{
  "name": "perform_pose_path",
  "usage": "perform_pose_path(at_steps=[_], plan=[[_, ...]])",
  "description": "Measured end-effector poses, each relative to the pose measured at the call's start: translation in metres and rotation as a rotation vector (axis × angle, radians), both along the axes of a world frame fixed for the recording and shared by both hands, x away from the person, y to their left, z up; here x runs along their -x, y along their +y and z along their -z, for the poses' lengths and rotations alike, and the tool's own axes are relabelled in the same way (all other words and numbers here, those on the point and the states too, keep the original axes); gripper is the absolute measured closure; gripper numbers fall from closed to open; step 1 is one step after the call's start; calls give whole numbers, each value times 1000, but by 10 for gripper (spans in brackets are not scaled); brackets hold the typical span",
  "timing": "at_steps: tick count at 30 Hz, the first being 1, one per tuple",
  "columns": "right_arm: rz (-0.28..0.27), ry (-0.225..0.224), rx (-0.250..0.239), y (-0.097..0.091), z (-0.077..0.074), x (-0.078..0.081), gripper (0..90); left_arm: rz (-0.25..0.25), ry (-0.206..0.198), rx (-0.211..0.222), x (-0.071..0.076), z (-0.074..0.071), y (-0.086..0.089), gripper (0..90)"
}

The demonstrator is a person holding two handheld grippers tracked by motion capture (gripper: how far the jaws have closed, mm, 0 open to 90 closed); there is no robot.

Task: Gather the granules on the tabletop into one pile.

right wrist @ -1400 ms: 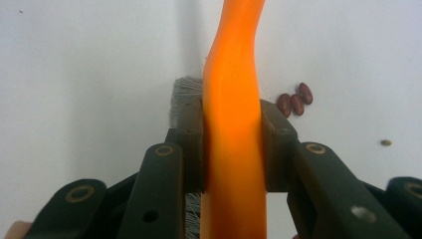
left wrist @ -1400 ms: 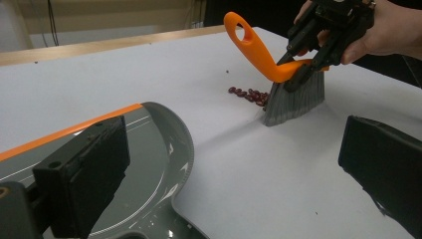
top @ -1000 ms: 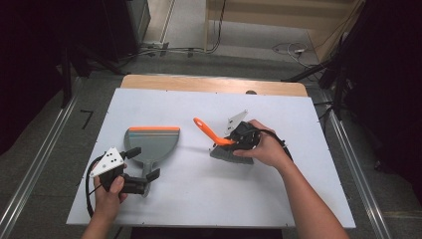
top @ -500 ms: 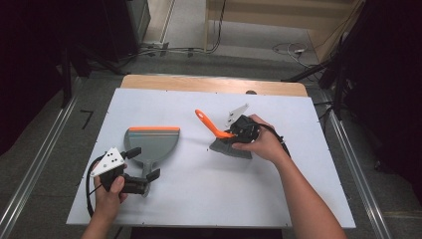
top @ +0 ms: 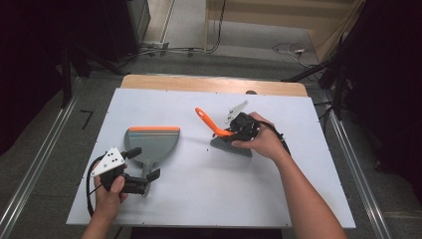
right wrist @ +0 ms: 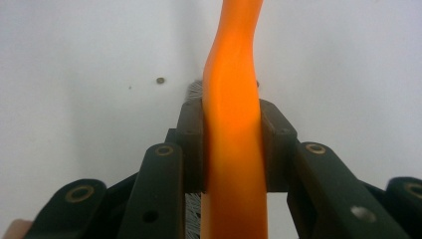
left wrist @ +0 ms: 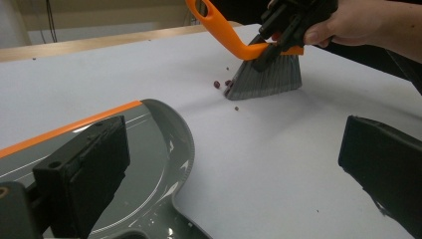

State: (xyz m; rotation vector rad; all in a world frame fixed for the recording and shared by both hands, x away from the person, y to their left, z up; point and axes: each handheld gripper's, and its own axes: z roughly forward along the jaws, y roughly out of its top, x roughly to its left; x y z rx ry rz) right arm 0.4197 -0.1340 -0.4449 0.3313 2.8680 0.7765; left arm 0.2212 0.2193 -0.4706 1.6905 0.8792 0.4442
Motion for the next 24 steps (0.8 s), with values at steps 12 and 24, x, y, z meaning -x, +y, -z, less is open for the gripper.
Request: perform_pose_path(at_steps=[12, 24], plan=[[72, -16, -17, 2, -31, 26, 678, 3, -1, -2, 0, -1, -1, 2], [184, 149, -33, 52, 1, 31, 678, 6, 0, -3, 0, 0, -1, 2]])
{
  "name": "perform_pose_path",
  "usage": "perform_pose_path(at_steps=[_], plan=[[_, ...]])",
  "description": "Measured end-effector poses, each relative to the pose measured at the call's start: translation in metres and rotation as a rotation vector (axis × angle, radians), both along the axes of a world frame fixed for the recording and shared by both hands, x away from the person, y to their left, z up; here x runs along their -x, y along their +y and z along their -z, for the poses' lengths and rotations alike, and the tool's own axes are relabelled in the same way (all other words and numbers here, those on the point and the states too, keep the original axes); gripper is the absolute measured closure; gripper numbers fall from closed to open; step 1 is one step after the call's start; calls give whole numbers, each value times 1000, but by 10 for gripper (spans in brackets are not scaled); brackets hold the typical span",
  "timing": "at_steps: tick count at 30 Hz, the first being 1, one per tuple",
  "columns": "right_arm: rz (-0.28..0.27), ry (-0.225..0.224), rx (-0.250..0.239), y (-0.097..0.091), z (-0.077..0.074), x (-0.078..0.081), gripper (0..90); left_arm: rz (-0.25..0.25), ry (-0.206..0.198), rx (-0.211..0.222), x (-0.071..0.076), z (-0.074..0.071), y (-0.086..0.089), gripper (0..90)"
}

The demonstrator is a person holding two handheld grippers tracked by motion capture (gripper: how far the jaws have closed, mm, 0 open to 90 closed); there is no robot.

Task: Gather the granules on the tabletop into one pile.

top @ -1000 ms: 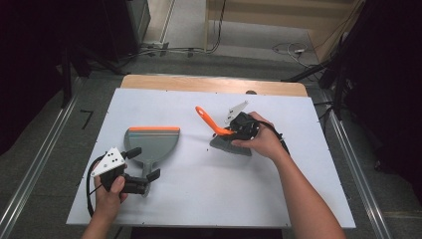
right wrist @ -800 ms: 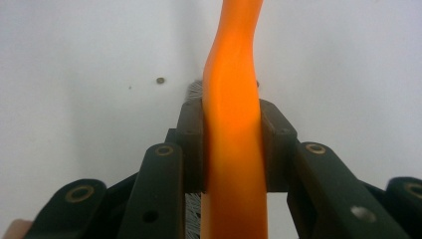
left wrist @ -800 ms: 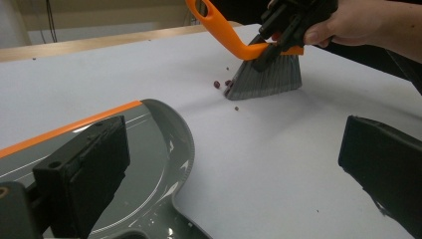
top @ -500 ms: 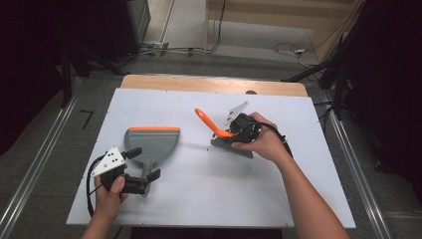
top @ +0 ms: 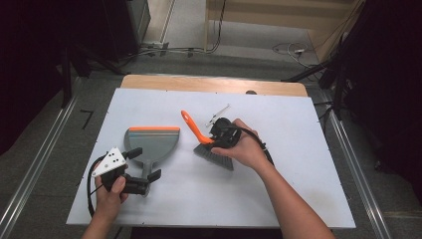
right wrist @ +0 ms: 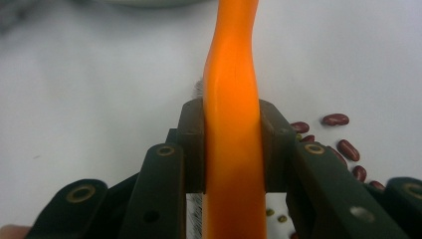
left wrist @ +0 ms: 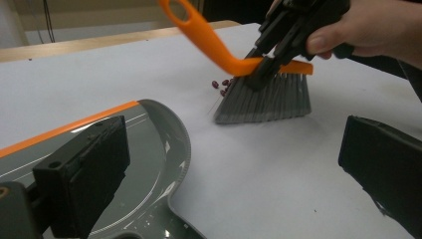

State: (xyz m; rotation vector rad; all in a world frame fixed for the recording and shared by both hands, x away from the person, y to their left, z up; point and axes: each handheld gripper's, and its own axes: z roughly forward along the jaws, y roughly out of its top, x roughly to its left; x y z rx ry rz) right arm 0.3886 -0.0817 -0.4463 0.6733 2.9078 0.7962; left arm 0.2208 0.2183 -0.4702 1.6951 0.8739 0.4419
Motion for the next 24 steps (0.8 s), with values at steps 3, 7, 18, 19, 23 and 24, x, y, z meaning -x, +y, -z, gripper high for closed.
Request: perform_pose_path(at_steps=[3, 7, 18, 19, 23, 24], plan=[[92, 22, -20, -6, 2, -10, 677, -3, 0, 5, 0, 0, 1, 2], [195, 51, -32, -21, 3, -20, 676, -3, 0, 3, 0, 0, 2, 2], [330, 40, -40, -52, 2, -27, 676, 1, -1, -1, 1, 0, -1, 2], [335, 31, -27, -52, 1, -26, 676, 0, -1, 0, 1, 0, -1, 2], [353, 23, -19, -55, 0, -26, 677, -1, -2, 2, 0, 0, 0, 2], [357, 26, -20, -55, -1, -25, 678, -1, -2, 2, 0, 0, 0, 2]])
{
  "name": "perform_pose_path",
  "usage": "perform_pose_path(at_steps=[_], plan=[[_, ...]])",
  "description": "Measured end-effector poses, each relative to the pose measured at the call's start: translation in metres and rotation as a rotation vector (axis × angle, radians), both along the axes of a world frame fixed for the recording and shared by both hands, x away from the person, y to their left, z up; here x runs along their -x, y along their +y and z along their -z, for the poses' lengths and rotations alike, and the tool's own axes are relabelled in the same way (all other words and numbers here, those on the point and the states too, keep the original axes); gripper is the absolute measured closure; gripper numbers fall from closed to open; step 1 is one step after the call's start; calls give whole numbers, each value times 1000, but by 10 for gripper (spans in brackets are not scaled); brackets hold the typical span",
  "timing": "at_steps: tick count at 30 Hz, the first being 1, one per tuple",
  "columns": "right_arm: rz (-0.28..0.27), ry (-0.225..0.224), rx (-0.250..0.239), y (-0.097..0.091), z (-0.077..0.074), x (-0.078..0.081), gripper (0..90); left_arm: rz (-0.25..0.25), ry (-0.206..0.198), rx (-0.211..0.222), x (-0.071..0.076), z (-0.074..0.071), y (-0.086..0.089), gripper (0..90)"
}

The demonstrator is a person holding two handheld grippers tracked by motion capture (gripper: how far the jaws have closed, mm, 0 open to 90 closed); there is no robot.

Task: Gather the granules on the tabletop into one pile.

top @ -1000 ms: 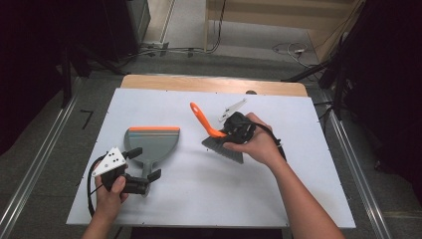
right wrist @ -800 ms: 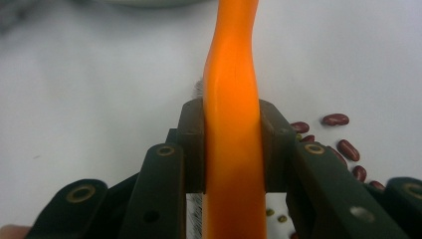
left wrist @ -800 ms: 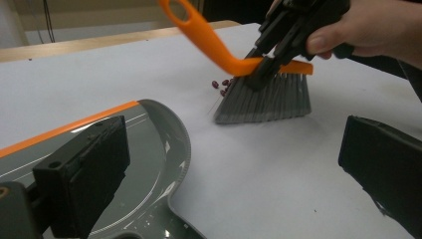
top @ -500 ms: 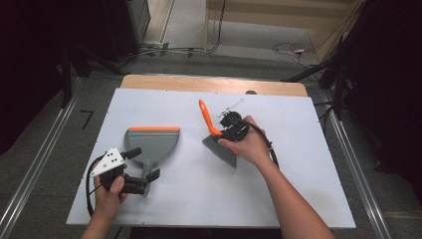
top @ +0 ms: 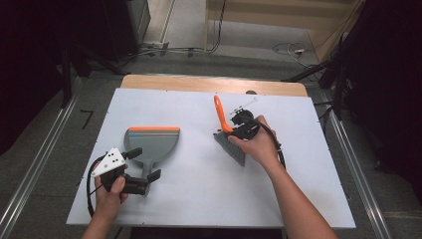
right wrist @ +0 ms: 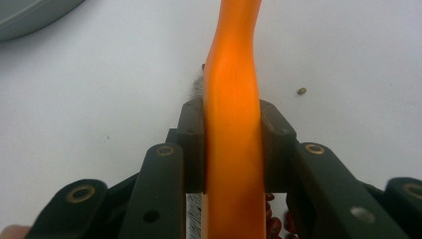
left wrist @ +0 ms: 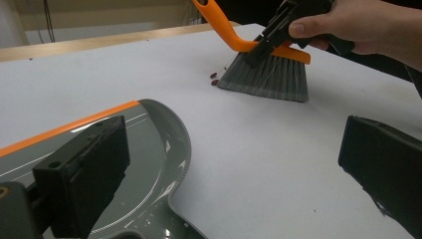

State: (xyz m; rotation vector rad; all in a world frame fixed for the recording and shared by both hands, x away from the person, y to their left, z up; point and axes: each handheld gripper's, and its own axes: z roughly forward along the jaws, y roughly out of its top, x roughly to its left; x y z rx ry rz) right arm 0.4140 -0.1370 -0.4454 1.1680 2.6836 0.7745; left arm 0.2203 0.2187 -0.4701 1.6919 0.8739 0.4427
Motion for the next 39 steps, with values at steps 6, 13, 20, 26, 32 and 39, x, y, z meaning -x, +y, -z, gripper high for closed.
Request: perform_pose_path(at_steps=[6, 13, 20, 26, 32, 39], plan=[[3, 9, -75, 2, -9, 3, 680, 0, 1, 4, -1, 0, 0, 2], [61, 32, -124, 35, -7, -2, 681, 5, 2, -2, -1, 0, -2, 2], [134, 54, -96, 38, 5, -13, 679, 3, 3, 2, -1, 1, 2, 2], [200, 50, -86, 8, 5, -15, 678, 6, 2, -1, -1, 0, 0, 2], [183, 52, -146, -8, -4, -11, 680, 9, 0, -3, -1, 0, -3, 2], [138, -34, -156, -25, -39, -20, 680, 4, 5, -3, 0, 1, -2, 2]])
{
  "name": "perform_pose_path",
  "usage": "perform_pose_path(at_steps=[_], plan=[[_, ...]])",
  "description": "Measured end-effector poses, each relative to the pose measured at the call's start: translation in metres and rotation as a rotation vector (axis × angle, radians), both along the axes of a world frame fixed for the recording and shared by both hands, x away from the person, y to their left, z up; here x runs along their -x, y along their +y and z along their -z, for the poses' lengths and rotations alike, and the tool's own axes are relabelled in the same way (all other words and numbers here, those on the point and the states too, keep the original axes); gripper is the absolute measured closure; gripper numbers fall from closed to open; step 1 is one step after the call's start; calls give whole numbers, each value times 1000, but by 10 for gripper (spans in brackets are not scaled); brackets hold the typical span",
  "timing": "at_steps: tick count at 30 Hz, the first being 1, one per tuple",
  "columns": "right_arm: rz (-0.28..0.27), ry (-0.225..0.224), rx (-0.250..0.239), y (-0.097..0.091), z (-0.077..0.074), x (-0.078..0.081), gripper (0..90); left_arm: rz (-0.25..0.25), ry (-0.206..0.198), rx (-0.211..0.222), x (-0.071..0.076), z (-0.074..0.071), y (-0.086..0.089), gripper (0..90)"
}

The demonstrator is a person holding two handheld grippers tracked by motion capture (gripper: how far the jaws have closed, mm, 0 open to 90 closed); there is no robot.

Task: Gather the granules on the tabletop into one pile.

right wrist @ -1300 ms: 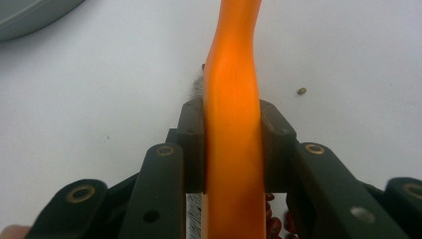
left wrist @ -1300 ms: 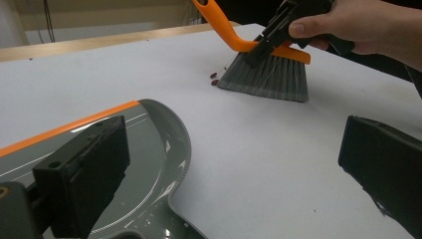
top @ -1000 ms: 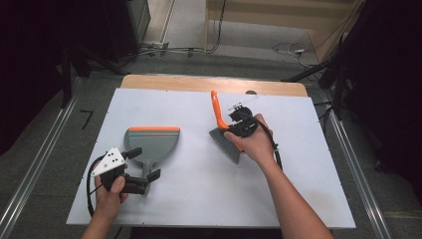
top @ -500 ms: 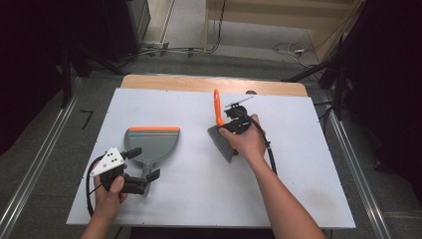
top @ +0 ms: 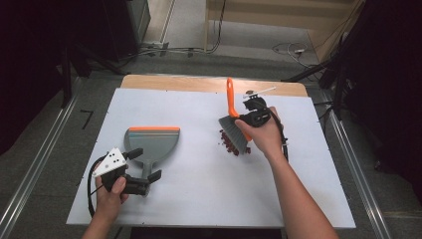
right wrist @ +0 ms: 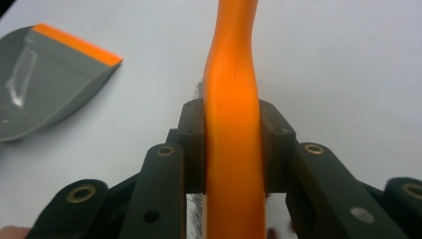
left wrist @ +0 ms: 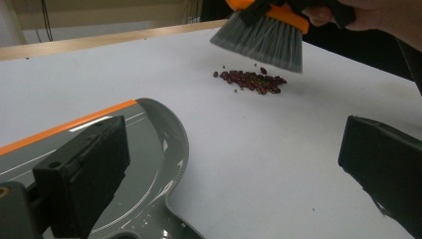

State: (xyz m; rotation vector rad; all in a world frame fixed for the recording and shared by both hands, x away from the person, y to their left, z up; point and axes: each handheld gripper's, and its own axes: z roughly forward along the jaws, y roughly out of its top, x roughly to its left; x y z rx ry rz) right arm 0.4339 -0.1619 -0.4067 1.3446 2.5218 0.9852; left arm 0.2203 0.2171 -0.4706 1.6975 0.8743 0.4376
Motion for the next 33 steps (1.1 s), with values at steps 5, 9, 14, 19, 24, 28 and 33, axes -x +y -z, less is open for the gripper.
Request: perform_pose_path(at_steps=[5, 9, 14, 19, 24, 28, 33], plan=[[-53, -157, 233, -6, 6, -22, 680, -1, -1, -1, 0, 0, 1, 2], [-167, -230, 424, 4, 31, -28, 680, -2, -2, 5, 0, 0, 2, 2], [-233, -213, 421, 17, 35, -14, 687, -1, -1, 2, -1, 0, 2, 2], [-268, -230, 390, 21, 26, -1, 685, 1, -4, -1, 0, 0, 1, 2], [-234, -283, 404, 16, 28, -7, 684, 1, -5, -3, 1, -1, 0, 2], [-256, -254, 419, 20, 37, -4, 686, 2, -5, -1, 0, 0, 1, 2], [-265, -241, 386, 27, 34, 10, 685, 3, -2, 0, 0, 0, 1, 2]])
